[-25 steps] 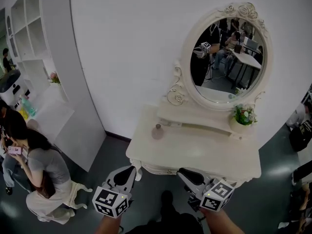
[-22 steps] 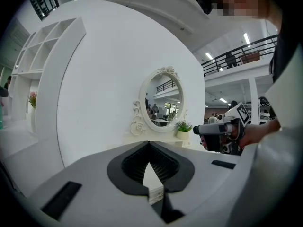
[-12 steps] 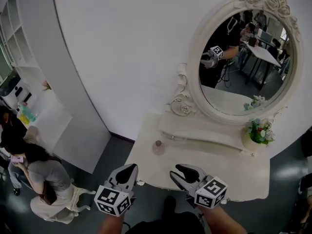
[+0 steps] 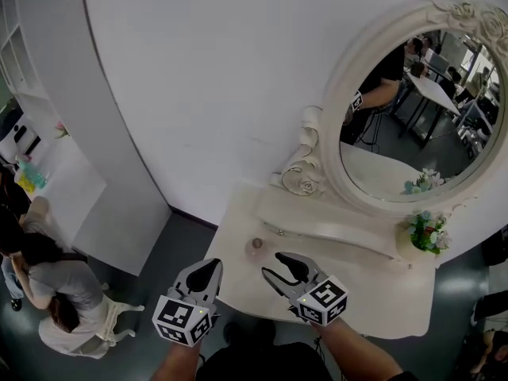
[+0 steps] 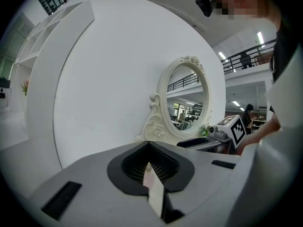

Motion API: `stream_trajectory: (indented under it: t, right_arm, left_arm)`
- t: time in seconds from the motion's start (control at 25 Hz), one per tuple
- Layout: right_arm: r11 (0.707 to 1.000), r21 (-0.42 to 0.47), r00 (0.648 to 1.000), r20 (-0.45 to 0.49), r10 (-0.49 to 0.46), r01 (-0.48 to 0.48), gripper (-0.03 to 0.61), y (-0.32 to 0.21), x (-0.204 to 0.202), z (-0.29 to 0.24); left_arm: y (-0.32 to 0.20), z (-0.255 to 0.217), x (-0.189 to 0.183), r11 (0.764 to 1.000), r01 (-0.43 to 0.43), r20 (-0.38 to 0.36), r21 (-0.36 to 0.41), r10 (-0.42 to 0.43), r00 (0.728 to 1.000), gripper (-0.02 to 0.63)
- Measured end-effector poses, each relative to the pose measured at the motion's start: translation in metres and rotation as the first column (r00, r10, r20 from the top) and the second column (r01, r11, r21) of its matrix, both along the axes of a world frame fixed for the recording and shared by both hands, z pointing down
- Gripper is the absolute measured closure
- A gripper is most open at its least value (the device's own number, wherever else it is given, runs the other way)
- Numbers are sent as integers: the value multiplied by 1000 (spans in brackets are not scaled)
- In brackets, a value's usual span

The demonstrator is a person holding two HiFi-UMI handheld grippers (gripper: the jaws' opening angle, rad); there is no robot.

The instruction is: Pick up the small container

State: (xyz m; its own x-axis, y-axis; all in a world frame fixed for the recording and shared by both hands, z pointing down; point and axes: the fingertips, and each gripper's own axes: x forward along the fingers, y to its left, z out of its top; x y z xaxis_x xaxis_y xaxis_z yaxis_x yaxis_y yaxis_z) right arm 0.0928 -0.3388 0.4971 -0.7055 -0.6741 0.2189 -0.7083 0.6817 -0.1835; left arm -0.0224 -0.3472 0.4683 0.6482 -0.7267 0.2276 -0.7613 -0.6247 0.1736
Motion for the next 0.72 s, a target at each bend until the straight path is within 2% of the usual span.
stream_trajectory:
  t: [0.16,0.36,0.72]
  right_arm:
    - [1000,0,999,-49,12,-12,371,-29,-7,22]
    - [1000,-11,998,-58,27,-27,339,-64,-15,53]
    - [997,-35,990,-125,64,-69,318,-90,-16,114]
  left_arm:
    - [-19,18,-8,1000,-8,-4,-19,8,1000,614]
    - [-40,43,-12,998,-15,-13,-58,14,1000,615]
    - [-53,73,-8,991,-25,-1,-131,25,1000,614]
